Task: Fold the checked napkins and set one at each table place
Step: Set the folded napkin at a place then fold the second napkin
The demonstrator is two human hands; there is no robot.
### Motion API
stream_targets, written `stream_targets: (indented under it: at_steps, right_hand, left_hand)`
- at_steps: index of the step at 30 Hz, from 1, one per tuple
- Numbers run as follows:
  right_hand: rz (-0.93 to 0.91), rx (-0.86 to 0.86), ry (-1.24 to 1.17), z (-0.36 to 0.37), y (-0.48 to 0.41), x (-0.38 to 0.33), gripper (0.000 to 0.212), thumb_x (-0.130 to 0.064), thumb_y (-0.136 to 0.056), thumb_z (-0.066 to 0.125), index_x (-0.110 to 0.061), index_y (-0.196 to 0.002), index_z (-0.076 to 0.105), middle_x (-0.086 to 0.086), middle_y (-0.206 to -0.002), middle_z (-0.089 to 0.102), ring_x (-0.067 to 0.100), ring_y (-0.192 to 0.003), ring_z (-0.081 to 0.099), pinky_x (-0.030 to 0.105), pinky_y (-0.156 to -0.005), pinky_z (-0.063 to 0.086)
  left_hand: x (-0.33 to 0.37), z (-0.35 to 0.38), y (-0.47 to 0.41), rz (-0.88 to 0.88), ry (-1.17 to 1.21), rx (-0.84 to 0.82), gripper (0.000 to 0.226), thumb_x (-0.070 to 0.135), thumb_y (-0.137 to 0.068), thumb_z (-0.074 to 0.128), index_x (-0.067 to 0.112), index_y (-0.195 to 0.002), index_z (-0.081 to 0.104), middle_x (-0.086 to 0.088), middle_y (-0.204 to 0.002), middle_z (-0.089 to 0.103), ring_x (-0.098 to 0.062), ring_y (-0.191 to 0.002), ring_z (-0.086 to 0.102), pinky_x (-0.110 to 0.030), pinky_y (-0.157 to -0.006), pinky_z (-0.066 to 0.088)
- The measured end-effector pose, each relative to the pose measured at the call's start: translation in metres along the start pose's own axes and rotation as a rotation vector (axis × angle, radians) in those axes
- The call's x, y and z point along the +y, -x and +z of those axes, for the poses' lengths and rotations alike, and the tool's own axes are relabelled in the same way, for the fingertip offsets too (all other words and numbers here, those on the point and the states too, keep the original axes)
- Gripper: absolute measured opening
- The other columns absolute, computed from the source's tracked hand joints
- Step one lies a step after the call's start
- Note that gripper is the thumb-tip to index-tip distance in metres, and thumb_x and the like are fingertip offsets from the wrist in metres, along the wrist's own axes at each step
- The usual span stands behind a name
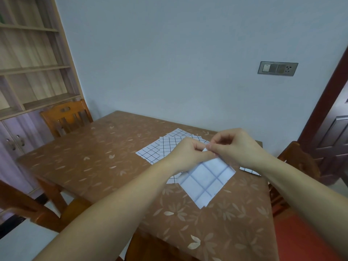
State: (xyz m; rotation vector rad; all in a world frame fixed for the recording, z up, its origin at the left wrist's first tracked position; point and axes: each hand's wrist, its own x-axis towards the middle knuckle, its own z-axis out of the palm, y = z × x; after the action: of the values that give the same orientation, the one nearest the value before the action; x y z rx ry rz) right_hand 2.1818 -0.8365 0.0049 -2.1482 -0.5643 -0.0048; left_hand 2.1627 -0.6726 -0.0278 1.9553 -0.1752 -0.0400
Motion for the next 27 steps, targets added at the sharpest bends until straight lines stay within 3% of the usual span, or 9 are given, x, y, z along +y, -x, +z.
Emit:
stream_targets:
  at_steps: [4, 7, 10, 13, 15, 19, 24, 27]
  right_hand:
    - [0.004, -0.009, 0.017, -0.005, -0.005, 0.005, 0.014, -0.024, -0.089, 0.065, -0.016, -0.077, 0.068, -0.002, -0.069, 0.066, 0.006, -0.061, 0.056, 0.021, -0.061, 0.044]
    - [0.008, 0.03, -0.002, -0.006, -0.006, 0.009, 0.015, -0.023, -0.096, 0.055, -0.013, -0.085, 0.06, 0.001, -0.072, 0.059, 0.01, -0.061, 0.049, 0.024, -0.059, 0.04]
    - [-0.025, 0.153, 0.134, 0.006, -0.006, 0.015, 0.013, -0.025, -0.099, 0.045, -0.018, -0.09, 0.05, -0.004, -0.063, 0.053, 0.008, -0.052, 0.043, 0.022, -0.052, 0.032]
    - [-0.089, 0.245, 0.245, 0.013, -0.006, 0.018, 0.01, -0.026, -0.1, 0.044, -0.02, -0.093, 0.047, -0.006, -0.051, 0.048, 0.007, -0.045, 0.045, 0.028, -0.049, 0.031]
    - [-0.127, 0.248, 0.246, 0.011, -0.006, 0.018, 0.009, -0.023, -0.1, 0.046, -0.018, -0.093, 0.047, -0.006, -0.045, 0.042, 0.006, -0.042, 0.044, 0.023, -0.046, 0.028]
    - [-0.179, 0.22, 0.189, 0.008, -0.006, 0.016, 0.01, -0.019, -0.099, 0.048, -0.016, -0.089, 0.048, -0.008, -0.043, 0.036, 0.007, -0.04, 0.039, 0.016, -0.045, 0.032]
    - [-0.142, 0.198, 0.081, 0.009, -0.009, 0.015, 0.012, -0.02, -0.097, 0.055, -0.013, -0.087, 0.055, -0.008, -0.042, 0.038, 0.006, -0.04, 0.037, 0.012, -0.045, 0.032]
    - [0.007, 0.186, -0.15, 0.009, -0.01, 0.012, 0.016, -0.03, -0.091, 0.065, -0.016, -0.084, 0.069, -0.011, -0.048, 0.056, 0.002, -0.045, 0.049, 0.011, -0.046, 0.038]
  left_hand:
    - [0.001, -0.001, -0.001, 0.029, -0.03, 0.001, 0.036, 0.033, -0.088, 0.07, 0.025, -0.054, 0.065, 0.011, -0.054, 0.054, -0.007, -0.05, 0.048, -0.02, -0.05, 0.036]
    - [0.004, -0.001, -0.001, 0.057, -0.013, 0.03, 0.05, 0.033, -0.096, 0.059, 0.024, -0.047, 0.053, 0.014, -0.045, 0.04, -0.003, -0.04, 0.035, -0.019, -0.043, 0.027]
    - [0.006, 0.002, -0.003, 0.103, -0.04, 0.08, 0.055, 0.031, -0.101, 0.05, 0.024, -0.048, 0.04, 0.014, -0.043, 0.032, -0.003, -0.04, 0.029, -0.02, -0.042, 0.022]
    - [0.003, 0.003, -0.005, 0.163, -0.229, 0.115, 0.052, 0.035, -0.101, 0.048, 0.022, -0.053, 0.035, 0.011, -0.047, 0.032, -0.005, -0.044, 0.031, -0.022, -0.046, 0.022]
    - [-0.001, 0.004, -0.005, 0.182, -0.322, 0.144, 0.052, 0.04, -0.1, 0.048, 0.021, -0.055, 0.031, 0.008, -0.051, 0.029, -0.009, -0.047, 0.029, -0.026, -0.049, 0.022]
    - [-0.006, 0.003, -0.004, 0.177, -0.315, 0.177, 0.052, 0.046, -0.097, 0.05, 0.018, -0.057, 0.032, 0.005, -0.055, 0.03, -0.014, -0.052, 0.029, -0.032, -0.054, 0.024]
    - [-0.009, -0.001, -0.001, 0.138, -0.178, 0.118, 0.043, 0.04, -0.093, 0.061, 0.01, -0.065, 0.047, 0.002, -0.057, 0.032, -0.009, -0.044, 0.028, -0.024, -0.044, 0.021]
    - [-0.012, -0.003, -0.002, 0.106, -0.091, 0.148, 0.044, 0.036, -0.093, 0.062, 0.016, -0.059, 0.045, 0.008, -0.049, 0.033, -0.008, -0.041, 0.028, -0.023, -0.042, 0.02]
